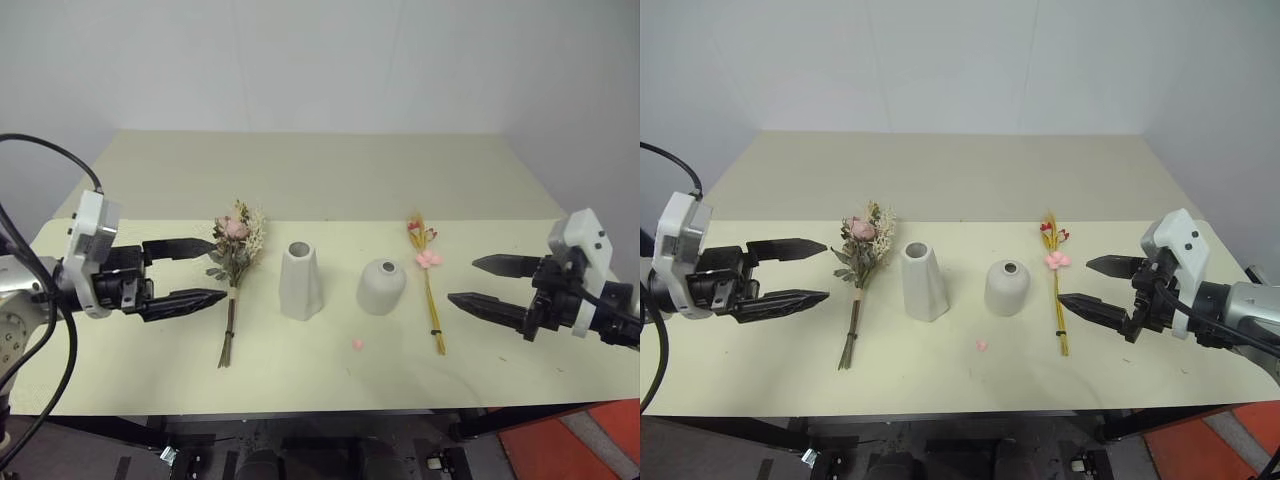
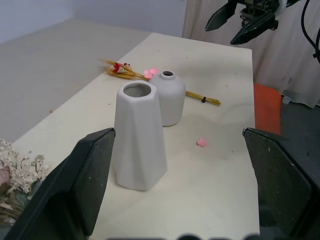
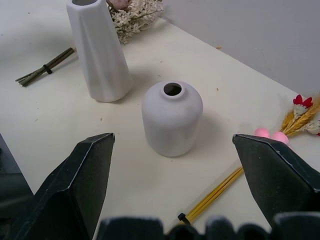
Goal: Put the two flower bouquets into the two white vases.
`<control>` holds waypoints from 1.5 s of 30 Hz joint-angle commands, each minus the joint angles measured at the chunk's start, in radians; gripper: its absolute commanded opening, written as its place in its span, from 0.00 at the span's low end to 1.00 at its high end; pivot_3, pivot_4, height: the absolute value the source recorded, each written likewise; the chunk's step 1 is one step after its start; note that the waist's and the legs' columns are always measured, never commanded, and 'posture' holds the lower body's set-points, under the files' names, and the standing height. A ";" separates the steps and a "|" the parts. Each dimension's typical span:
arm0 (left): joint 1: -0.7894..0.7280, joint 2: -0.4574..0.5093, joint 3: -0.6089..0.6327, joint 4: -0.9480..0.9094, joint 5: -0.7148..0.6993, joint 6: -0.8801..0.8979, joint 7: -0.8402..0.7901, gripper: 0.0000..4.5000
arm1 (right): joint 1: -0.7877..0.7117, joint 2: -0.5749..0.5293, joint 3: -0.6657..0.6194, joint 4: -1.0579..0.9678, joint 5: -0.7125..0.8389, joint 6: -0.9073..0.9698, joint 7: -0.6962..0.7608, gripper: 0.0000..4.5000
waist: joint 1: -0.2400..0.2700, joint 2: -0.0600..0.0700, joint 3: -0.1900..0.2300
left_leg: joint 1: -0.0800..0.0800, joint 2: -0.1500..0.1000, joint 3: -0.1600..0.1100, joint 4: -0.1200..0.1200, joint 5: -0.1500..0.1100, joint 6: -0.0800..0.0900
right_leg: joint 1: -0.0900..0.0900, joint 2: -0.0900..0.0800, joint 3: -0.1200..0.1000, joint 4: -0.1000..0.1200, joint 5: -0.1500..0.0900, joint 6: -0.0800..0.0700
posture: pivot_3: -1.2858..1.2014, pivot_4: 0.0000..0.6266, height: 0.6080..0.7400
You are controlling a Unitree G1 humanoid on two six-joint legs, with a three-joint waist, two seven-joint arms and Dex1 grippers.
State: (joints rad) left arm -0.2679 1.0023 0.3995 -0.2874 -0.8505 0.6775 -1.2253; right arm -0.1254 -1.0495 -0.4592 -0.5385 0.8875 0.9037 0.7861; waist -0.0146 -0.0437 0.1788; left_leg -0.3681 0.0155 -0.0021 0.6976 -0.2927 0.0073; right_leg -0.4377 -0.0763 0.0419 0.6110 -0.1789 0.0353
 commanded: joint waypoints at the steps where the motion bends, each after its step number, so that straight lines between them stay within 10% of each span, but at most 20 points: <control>1: -0.021 0.006 0.005 -0.009 -0.009 -0.014 0.000 0.99 | -0.022 -0.018 -0.012 -0.006 0.007 0.008 -0.005 1.00 | 0.000 0.000 0.000 | 0.000 0.000 0.000 0.000 0.000 0.000 | 0.000 0.000 0.000 0.000 0.000 0.000 | 0.52 0.24 1.00; 14: -0.105 -0.004 -0.055 0.040 -0.002 -0.043 -0.041 0.99 | -0.198 -0.043 0.115 0.049 0.099 0.378 -0.208 1.00 | -0.002 0.000 0.000 | 0.000 0.000 0.000 0.000 0.000 0.000 | 0.000 0.000 0.000 0.000 0.000 0.000 | 0.52 0.24 1.00; 30: -0.293 -0.076 -0.201 0.112 0.043 -0.065 -0.093 0.99 | -0.567 0.399 0.499 0.420 -0.383 0.629 -0.696 1.00 | -0.001 0.000 0.000 | -0.004 -0.001 0.000 0.000 0.000 0.000 | -0.004 -0.001 0.000 0.000 0.001 -0.001 | 0.52 0.24 1.00; 45: -0.263 -0.068 -0.180 0.095 0.040 -0.059 -0.091 1.00 | -0.577 0.475 0.501 0.489 -0.535 0.499 -0.652 0.01 | -0.008 0.000 0.000 | -0.002 -0.001 -0.001 0.000 0.000 0.000 | -0.003 0.000 0.000 0.000 0.001 -0.001 | 0.52 0.24 1.00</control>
State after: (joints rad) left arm -0.5302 0.9249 0.1940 -0.1685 -0.8041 0.6283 -1.3138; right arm -0.6882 -0.5818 0.0747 -0.0448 0.3706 1.4151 0.1338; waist -0.0230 -0.0435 0.1788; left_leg -0.3704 0.0148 -0.0027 0.6973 -0.2927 0.0074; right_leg -0.4406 -0.0763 0.0417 0.6112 -0.1779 0.0348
